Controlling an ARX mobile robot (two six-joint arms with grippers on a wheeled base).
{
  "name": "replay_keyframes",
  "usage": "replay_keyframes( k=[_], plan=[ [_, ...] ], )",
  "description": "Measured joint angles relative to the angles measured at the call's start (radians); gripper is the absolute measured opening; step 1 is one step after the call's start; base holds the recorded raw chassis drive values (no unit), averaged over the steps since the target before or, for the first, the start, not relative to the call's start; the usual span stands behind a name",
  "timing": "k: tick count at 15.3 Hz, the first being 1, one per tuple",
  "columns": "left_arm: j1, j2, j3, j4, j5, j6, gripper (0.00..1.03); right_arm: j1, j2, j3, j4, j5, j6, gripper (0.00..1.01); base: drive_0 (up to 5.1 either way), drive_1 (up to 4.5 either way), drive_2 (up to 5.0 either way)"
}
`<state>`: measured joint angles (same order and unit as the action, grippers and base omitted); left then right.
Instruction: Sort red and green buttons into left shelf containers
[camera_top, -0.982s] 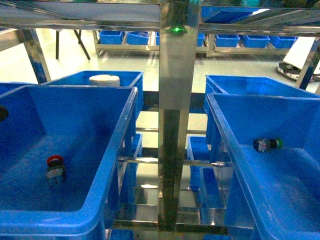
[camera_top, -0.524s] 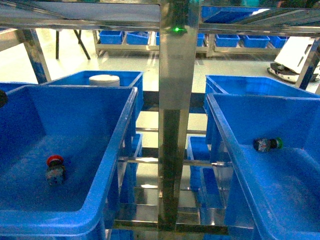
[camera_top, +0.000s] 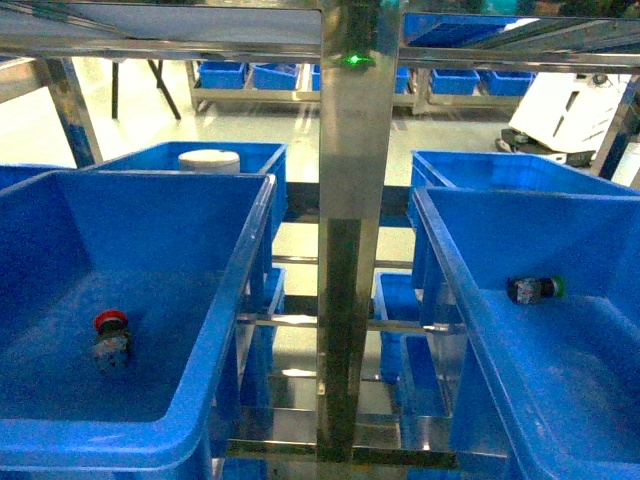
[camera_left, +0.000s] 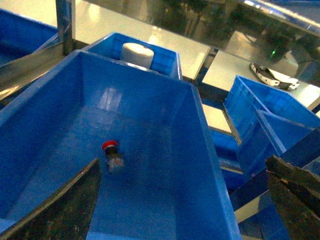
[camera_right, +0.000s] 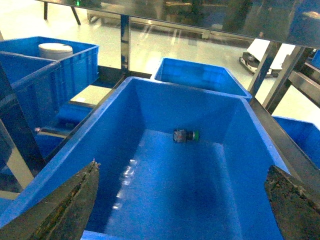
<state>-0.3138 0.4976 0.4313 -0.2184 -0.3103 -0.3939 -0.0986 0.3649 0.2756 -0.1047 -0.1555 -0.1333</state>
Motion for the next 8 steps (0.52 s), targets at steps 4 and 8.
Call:
replay_keyframes(
  k=[4,8],
  plan=[
    [0.079,-0.119,-0.198,0.356,0.071,0.253,0.68,0.101,-0.091,-0.127,0.233,0.156,0.100,0.60,0.0,0.00,0.0],
    [0.322,-0.252,-0.320,0.357,0.293,0.378,0.02,0.098,-0.274,-0.211,0.094,0.152,0.119,0.02,0.0,0.00,0.0]
  ],
)
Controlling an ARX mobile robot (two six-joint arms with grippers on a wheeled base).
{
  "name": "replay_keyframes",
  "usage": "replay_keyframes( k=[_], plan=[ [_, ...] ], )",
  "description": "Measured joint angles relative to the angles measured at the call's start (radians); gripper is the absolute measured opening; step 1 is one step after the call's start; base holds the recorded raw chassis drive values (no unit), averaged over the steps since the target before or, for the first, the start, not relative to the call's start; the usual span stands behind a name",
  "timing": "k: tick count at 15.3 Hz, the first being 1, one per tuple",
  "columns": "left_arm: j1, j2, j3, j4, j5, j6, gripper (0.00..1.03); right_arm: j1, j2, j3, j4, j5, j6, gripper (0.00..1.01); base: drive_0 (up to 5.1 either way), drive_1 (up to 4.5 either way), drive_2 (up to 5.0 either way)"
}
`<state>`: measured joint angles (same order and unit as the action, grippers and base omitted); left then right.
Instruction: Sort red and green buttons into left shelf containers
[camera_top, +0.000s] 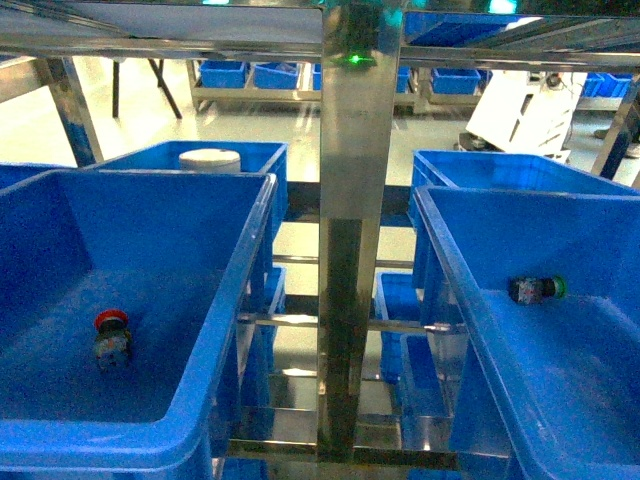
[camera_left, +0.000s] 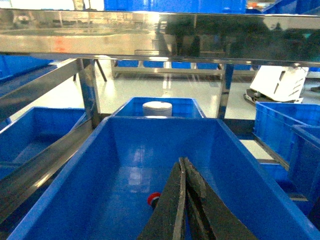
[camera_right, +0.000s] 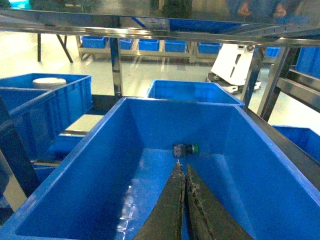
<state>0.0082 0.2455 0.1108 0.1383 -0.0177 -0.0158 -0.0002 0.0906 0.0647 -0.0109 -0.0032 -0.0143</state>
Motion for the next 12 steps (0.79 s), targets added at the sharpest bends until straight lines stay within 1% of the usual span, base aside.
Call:
replay_keyframes(
  k=[1,2,3,4,5,7,12],
  plan=[
    [-0.002,-0.012,-0.011,-0.005,0.003,0.000,0.02,0.000,-0.041,-0.010,-0.004,0.002,0.000,0.02,0.0,0.00,0.0],
    [-0.009,-0.028,-0.026,-0.010,0.021,0.002,0.02,0.000,-0.042,-0.008,0.009,0.000,0.000,0.02,0.0,0.00,0.0],
    [-0.011,-0.043,-0.037,-0.013,0.016,0.001,0.02,0.000,-0.042,-0.012,0.003,0.003,0.000,0.02,0.0,0.00,0.0],
    [-0.008,-0.088,-0.042,-0.071,0.014,0.001,0.02,0.000,-0.047,-0.018,0.003,0.003,0.000,0.02,0.0,0.00,0.0],
    [-0.008,-0.180,-0.061,-0.156,0.017,0.002,0.02,0.000,-0.076,-0.039,0.013,0.003,0.000,0.02,0.0,0.00,0.0],
    [-0.010,-0.207,-0.063,-0.140,0.014,0.002,0.02,0.000,-0.083,-0.051,-0.002,0.006,0.000,0.02,0.0,0.00,0.0],
    [-0.008,-0.222,-0.080,-0.137,0.017,0.002,0.02,0.000,-0.085,-0.052,0.005,0.003,0.000,0.02,0.0,0.00,0.0]
  ],
)
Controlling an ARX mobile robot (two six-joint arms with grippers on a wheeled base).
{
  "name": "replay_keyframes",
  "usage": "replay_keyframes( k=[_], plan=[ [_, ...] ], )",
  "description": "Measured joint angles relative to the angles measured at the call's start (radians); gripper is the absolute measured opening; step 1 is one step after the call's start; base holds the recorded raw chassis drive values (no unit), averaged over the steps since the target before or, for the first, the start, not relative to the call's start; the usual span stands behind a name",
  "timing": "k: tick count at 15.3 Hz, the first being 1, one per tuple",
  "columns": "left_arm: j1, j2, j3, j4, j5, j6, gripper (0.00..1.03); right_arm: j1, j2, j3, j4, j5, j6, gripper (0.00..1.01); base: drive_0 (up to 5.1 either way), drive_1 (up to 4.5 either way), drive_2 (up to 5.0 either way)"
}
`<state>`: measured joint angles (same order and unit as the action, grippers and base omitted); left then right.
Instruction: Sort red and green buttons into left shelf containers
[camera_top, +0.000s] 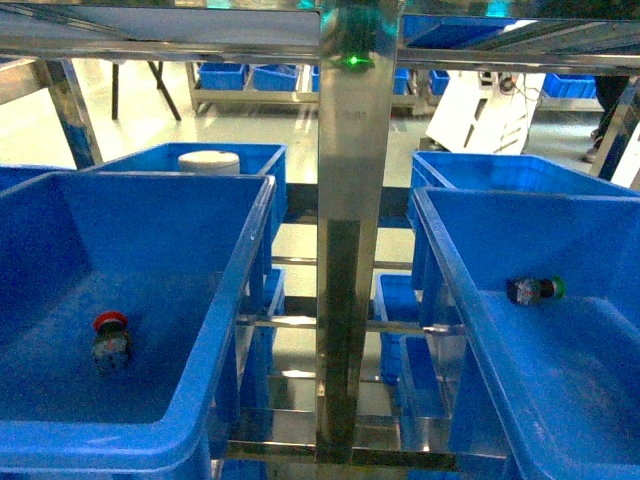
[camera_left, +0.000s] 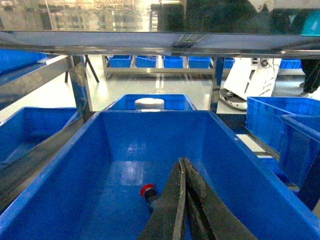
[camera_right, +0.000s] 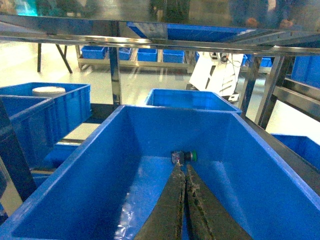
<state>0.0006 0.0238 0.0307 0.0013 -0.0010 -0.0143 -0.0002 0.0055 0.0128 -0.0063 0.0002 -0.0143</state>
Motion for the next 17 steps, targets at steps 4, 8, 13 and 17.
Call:
replay_keyframes(
  k=[4,8,13,17],
  plan=[
    [-0.001,-0.013,-0.016,-0.005,0.000,0.001,0.02,0.000,0.000,0.000,0.002,0.000,0.000,0.02,0.0,0.00,0.0],
    [-0.001,-0.013,-0.016,-0.005,0.000,0.001,0.07,0.000,0.000,0.000,0.002,0.000,0.000,0.14,0.0,0.00,0.0],
    [-0.001,-0.013,-0.016,-0.005,0.000,0.001,0.58,0.000,0.000,0.000,0.002,0.000,0.000,0.65,0.0,0.00,0.0],
    [-0.001,-0.013,-0.016,-0.005,0.000,0.003,0.99,0.000,0.000,0.000,0.002,0.000,0.000,0.97,0.0,0.00,0.0]
  ],
)
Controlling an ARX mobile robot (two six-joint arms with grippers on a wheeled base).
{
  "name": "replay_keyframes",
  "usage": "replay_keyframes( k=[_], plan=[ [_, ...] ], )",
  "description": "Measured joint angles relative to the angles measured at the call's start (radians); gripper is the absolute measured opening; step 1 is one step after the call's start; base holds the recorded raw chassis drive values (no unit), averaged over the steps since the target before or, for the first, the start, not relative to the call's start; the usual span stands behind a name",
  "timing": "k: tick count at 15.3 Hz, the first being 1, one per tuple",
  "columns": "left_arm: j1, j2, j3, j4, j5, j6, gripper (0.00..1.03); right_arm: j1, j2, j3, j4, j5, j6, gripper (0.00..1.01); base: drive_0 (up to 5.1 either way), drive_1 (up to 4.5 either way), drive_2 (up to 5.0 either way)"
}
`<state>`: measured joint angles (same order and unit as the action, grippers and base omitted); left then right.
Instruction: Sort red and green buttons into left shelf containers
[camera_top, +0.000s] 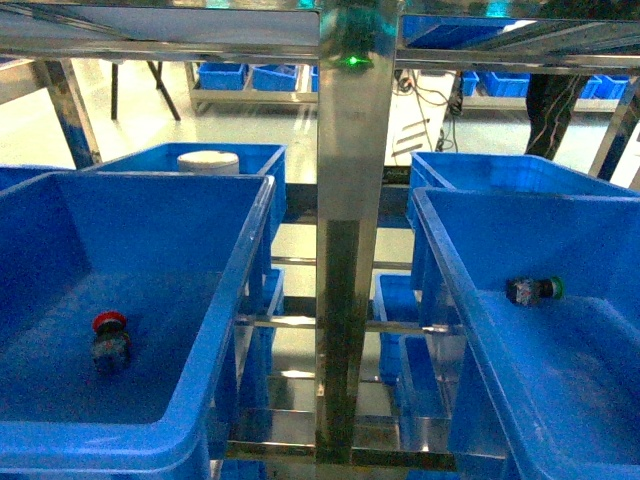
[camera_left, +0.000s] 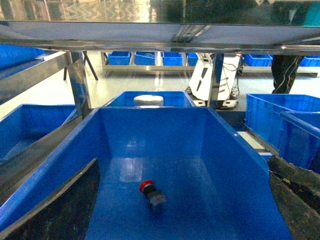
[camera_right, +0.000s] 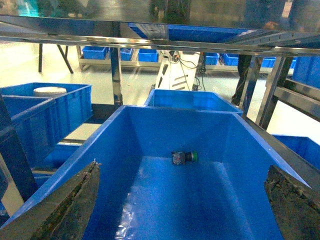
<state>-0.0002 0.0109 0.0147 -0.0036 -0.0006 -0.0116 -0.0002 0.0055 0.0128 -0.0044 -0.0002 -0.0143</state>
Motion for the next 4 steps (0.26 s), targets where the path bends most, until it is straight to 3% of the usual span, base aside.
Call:
replay_keyframes(
  k=[4],
  plan=[
    [0.000,0.000,0.000,0.000,0.000,0.000,0.98,0.000,0.000,0.000,0.000,0.000,0.000,0.98,0.0,0.00,0.0]
  ],
)
